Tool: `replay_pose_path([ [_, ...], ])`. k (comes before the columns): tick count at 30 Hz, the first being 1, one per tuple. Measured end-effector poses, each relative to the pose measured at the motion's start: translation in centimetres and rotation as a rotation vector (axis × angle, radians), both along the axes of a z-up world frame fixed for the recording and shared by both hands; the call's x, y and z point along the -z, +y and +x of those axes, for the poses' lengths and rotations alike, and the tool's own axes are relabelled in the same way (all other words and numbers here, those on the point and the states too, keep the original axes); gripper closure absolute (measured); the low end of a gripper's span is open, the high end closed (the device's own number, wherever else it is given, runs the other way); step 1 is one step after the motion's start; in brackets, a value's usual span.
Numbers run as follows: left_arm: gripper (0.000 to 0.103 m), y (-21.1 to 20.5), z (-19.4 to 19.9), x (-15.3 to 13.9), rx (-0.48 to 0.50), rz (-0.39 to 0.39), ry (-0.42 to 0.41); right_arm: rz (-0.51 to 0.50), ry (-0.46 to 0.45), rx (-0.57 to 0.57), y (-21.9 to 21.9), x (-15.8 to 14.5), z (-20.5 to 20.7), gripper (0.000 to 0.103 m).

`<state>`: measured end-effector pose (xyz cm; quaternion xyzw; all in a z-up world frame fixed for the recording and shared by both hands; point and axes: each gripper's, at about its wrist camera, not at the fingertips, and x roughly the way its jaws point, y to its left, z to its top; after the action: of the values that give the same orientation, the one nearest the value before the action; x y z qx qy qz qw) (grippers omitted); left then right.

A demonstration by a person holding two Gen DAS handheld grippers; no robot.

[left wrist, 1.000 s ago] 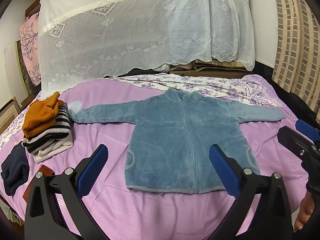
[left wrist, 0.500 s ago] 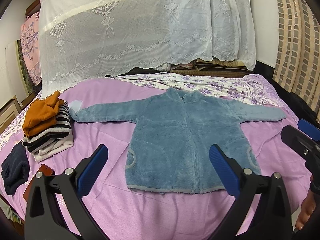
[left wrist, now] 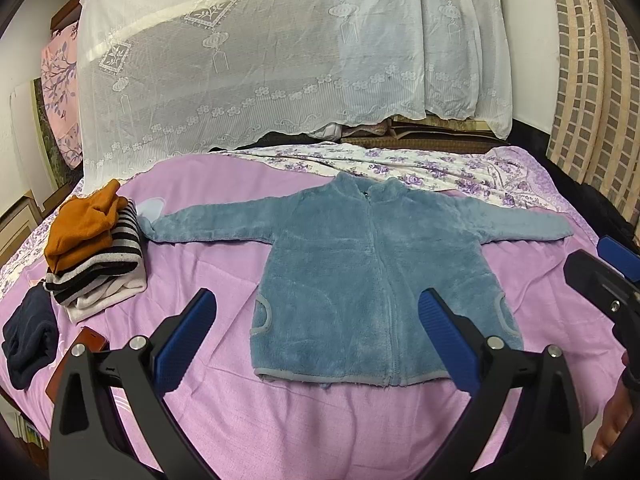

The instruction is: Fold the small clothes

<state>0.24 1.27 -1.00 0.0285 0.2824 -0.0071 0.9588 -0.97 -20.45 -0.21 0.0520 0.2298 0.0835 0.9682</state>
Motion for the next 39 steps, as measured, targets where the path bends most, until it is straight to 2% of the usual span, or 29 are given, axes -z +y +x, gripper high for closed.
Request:
replay_pose_path([
  [39,0.005,0.21,0.16,0.37,-0.001,0.001,0.010,0.001,0.000,0.001,0.01,0.13,-0.06,0.003],
])
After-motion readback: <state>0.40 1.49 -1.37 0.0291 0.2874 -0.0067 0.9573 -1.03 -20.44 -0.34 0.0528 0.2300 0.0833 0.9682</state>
